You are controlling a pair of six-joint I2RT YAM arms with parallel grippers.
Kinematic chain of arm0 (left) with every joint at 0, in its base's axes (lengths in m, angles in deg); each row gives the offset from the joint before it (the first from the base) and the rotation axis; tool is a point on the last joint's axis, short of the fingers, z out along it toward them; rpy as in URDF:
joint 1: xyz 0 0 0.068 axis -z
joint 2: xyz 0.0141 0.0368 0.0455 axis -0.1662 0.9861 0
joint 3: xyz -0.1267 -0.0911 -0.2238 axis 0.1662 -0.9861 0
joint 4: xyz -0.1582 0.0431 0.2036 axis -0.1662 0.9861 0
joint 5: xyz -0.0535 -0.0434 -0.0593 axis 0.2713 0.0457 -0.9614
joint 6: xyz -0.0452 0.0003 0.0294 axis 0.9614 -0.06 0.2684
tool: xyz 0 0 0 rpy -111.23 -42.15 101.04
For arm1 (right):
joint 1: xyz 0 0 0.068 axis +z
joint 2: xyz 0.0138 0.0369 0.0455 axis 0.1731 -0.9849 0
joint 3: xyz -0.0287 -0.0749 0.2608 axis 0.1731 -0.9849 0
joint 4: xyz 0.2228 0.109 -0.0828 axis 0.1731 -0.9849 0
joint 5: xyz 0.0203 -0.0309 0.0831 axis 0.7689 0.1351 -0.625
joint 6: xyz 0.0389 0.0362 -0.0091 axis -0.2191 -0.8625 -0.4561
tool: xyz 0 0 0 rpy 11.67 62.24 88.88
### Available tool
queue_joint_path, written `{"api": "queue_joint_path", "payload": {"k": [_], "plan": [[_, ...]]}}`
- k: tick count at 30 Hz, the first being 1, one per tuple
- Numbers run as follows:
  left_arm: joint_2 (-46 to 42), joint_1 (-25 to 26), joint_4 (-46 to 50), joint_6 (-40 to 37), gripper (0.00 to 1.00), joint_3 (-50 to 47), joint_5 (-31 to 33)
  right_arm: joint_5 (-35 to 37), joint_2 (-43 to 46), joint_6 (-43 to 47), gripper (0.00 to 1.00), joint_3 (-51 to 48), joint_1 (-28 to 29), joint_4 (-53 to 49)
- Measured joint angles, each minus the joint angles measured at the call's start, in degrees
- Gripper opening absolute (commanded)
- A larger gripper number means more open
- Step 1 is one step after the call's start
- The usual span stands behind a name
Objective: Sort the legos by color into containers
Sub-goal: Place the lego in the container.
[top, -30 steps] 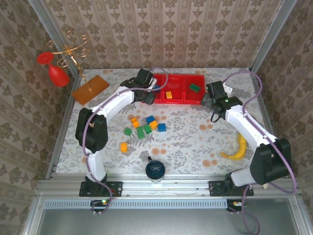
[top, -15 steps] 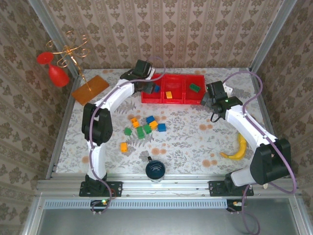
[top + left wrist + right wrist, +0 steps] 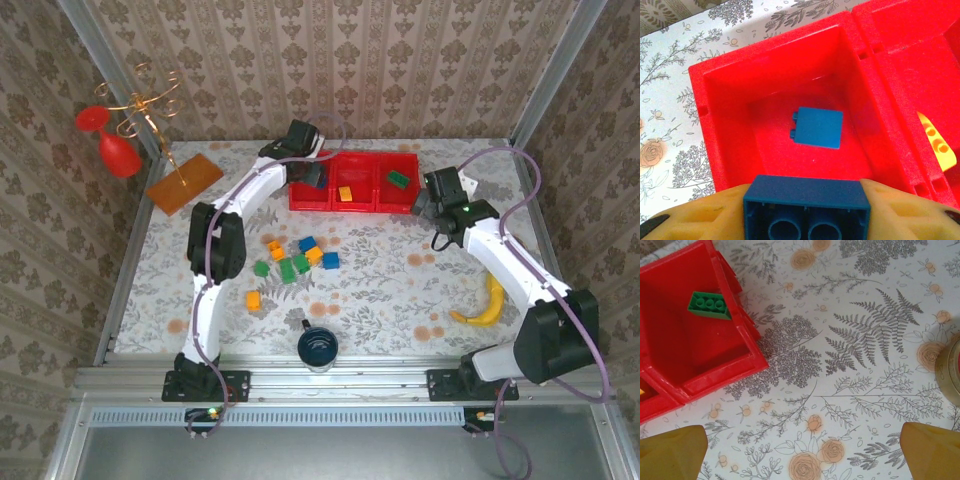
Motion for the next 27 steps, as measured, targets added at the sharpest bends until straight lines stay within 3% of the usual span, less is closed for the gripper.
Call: {"api": "queue_joint_path", "payload": {"k": [18, 27], "plan": [[0.7, -0.2, 0.1, 0.5, 0.66, 0.8, 1.2, -1.5, 2.5, 0.3, 1.00, -0.8, 0.2, 0.9], [-8.4, -0.2, -1.0, 1.8, 0.83, -6.6, 1.2, -1.5, 3.5, 1.4, 1.00, -1.5, 2.2, 2.0]]}}
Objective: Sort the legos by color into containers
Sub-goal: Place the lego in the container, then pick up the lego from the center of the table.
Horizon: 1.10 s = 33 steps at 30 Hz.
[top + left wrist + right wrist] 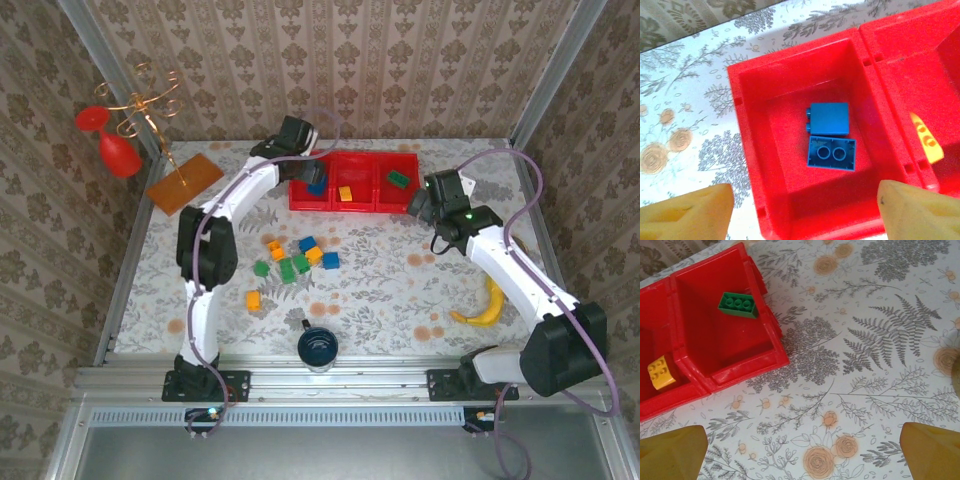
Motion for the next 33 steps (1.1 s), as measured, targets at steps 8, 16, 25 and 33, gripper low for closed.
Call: {"api": "queue_joint_path", "payload": {"k": [8, 16, 25, 33], "plan": [[-14.7, 0.0, -5.9, 2.0, 1.00, -13.9, 0.7, -0.2, -1.0, 1.2, 1.00, 1.0, 4.4, 0.6], [-27.8, -2.6, -12.7, 5.9, 1.00, -32.4, 2.0, -0.3, -7.7, 2.9, 1.00, 7.0, 10.7, 0.9], [-42.5, -8.8, -19.2, 12.5, 1.00, -52.8, 4.0, -2.6, -16.4, 4.1, 1.00, 13.8, 16.9, 1.0], [-51.4, -12.1, -21.6, 17.4, 1.00, -66.0, 5.2, -5.6, -24.3, 5.1, 0.97, 21.1, 21.6, 0.9]]}}
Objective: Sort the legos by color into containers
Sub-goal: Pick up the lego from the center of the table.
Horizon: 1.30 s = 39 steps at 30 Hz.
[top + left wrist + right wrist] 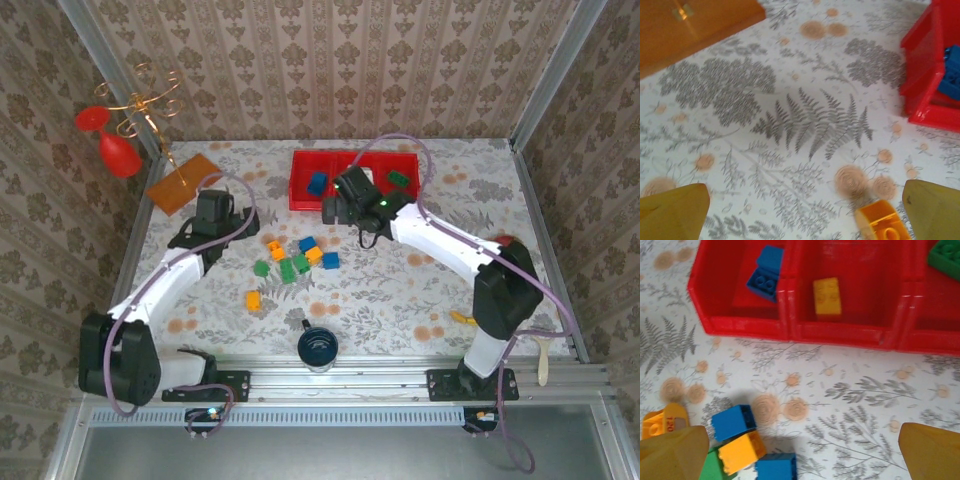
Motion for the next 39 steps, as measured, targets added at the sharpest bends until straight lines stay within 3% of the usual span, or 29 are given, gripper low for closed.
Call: {"api": "queue_joint_path", "payload": {"k": [15, 39], "plan": [[-13.6, -4.1, 0.3, 9.0, 1.00, -17.0, 1.7, -7.1, -13.7, 3.4, 0.85, 14.0, 5.4, -4.5], [-13.6, -5.9, -2.7, 14.3, 1.00, -19.7, 0.8, -16.3, -32.2, 7.5, 0.71, 34.9, 10.5, -13.9]]}}
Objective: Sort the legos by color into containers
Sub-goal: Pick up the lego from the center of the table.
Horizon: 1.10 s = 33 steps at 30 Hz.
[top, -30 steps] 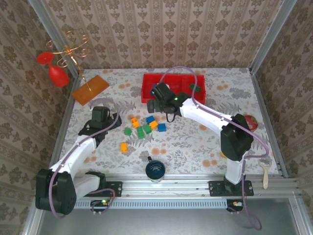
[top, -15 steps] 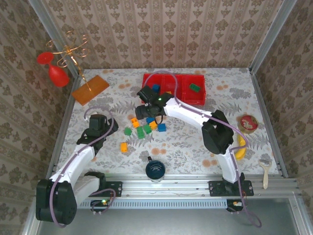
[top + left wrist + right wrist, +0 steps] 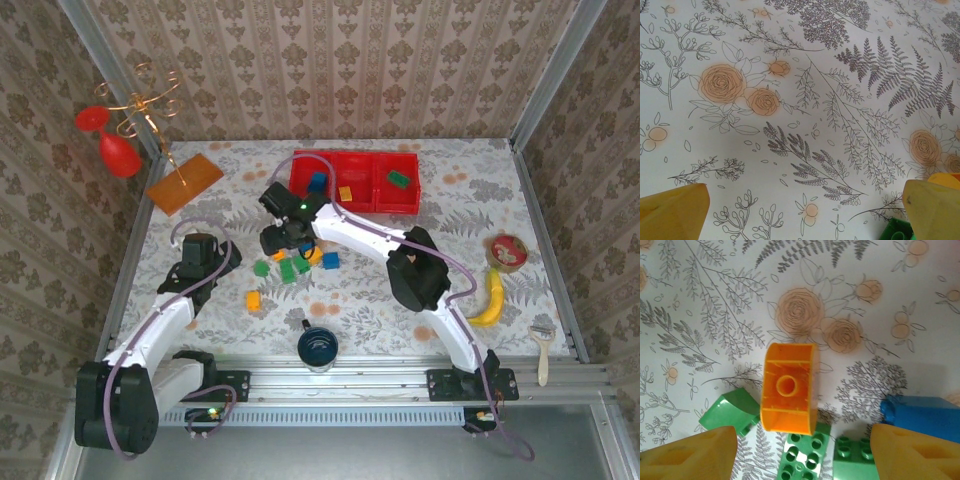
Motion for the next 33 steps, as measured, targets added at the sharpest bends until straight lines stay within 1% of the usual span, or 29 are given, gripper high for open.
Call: {"api": "queue_joint_path", "payload": {"k": [13, 23, 31, 33], "plan": [[0.9, -0.1, -0.8, 0.1, 1.00, 0.0, -0.5, -0.5, -8.1, 2.6, 0.71, 10.6, 0.9, -5.6], [1.1, -0.4, -1.0, 0.1, 1.00, 0.0, -0.9, -0.5, -12.2, 3.7, 0.70, 14.6, 0.9, -8.6], [2.1, -0.5, -2.0, 0.1, 1.00, -0.3, -1.6, -0.7, -14.3, 4.2, 0.64, 16.3, 0.9, -9.9], [2.2, -0.5, -2.1, 0.1, 1.00, -0.3, -1.7, -0.7, -14.4, 4.3, 0.61, 16.5, 0.9, -10.1]]}}
